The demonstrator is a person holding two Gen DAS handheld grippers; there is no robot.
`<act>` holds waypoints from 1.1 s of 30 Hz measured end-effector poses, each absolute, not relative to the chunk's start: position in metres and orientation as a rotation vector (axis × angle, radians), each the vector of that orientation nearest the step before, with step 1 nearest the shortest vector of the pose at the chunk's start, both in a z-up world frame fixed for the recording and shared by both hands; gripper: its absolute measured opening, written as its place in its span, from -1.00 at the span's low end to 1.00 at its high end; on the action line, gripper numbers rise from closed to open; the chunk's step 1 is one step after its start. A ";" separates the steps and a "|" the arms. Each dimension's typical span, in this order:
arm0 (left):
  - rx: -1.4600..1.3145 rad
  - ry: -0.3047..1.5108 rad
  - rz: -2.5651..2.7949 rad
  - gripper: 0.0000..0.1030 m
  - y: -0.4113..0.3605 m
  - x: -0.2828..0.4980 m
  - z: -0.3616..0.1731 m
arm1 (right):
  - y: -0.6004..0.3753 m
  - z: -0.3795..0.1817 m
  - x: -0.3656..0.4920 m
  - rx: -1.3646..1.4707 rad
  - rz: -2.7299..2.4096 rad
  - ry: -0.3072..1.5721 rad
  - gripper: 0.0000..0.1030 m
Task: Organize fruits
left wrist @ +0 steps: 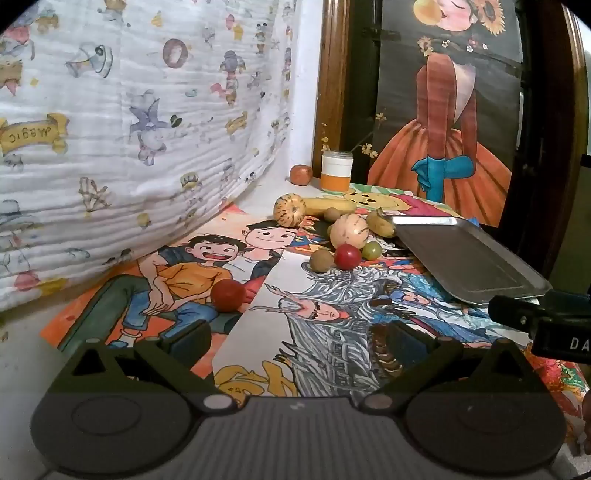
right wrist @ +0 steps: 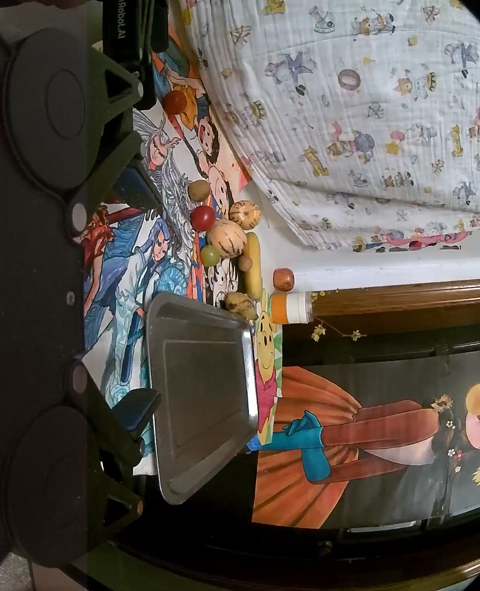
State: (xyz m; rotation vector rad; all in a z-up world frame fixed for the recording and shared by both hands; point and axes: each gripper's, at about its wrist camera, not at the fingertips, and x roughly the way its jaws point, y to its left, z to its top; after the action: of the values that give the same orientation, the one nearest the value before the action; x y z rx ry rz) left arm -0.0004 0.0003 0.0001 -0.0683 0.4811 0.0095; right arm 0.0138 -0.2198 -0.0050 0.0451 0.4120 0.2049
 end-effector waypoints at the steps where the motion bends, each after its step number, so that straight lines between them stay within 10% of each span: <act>1: -0.070 0.483 0.009 0.99 0.000 0.000 0.000 | -0.220 -0.005 0.014 0.045 0.205 0.414 0.99; 33: -0.082 0.485 0.010 0.99 0.002 -0.001 0.000 | -0.219 -0.004 0.013 0.045 0.205 0.419 0.99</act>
State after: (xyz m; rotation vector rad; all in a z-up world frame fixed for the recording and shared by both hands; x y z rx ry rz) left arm -0.0015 0.0016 -0.0003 -0.0822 0.4848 0.0103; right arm 0.0128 -0.2193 -0.0042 0.0451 0.4186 0.2051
